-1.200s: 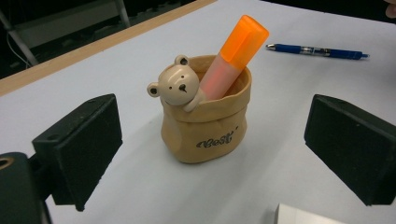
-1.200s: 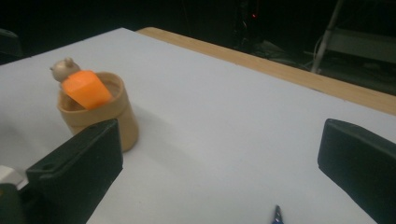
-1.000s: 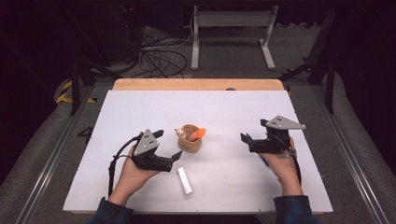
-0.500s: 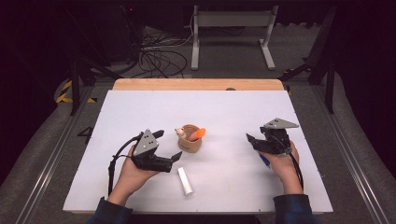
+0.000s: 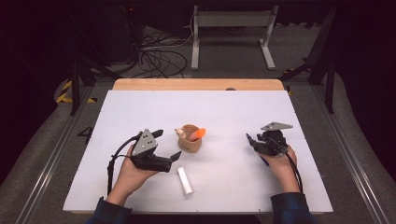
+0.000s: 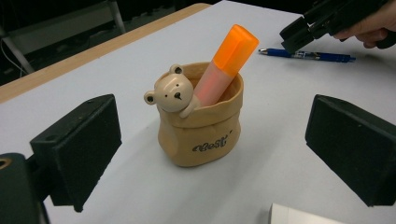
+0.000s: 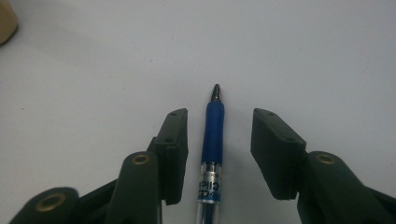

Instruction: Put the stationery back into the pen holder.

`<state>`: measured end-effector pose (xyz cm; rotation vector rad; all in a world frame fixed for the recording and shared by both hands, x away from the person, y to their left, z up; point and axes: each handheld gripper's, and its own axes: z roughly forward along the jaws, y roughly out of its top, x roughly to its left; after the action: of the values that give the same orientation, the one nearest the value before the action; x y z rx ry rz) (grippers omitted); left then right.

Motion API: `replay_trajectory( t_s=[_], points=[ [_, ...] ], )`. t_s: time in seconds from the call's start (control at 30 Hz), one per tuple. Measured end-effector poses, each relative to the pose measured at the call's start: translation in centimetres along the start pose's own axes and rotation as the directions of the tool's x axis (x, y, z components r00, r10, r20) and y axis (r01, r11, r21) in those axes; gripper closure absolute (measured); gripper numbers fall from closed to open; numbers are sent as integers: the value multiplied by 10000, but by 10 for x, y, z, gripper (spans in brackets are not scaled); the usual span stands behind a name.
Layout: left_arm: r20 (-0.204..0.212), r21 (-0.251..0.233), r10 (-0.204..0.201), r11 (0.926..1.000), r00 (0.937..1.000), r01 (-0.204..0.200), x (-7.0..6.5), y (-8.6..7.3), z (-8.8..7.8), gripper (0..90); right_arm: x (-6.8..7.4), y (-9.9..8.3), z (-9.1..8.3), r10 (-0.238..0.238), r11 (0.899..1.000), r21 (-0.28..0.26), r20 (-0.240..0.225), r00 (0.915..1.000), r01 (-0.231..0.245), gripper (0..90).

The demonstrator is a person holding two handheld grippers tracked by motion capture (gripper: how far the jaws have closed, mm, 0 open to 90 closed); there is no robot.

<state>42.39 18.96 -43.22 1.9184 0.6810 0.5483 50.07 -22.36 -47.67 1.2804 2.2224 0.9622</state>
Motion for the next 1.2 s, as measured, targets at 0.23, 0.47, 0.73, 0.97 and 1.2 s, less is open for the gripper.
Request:
replay_trajectory(
  t_s=[0.23, 0.47, 0.73, 0.97, 1.2],
  points=[
    [52, 56, 58, 10000, 10000, -58, -1, 0, 0, 47, -2, -4, 5, 94, 9995, 286, -65, 9999, -92, 620],
    [6, 44, 113, 9999, 9999, -113, 0, 0, 0, 49, -2, -5, 6, 139, 9993, 352, -113, 9998, -135, 671],
    [113, 66, 70, 10000, 9999, -70, -1, 1, 1, 52, 2, -5, 6, 155, 9986, 512, 16, 9999, -156, 701],
    [111, 14, 93, 10000, 9999, -93, -2, 2, 0, 54, 4, -5, 6, 243, 9986, 471, 110, 9996, -248, 790],
    [189, 10, 97, 10000, 9998, -97, -3, 2, 1, 55, 2, -6, 6, 617, 9969, 493, -5, 9981, -616, 797]
  ],
)
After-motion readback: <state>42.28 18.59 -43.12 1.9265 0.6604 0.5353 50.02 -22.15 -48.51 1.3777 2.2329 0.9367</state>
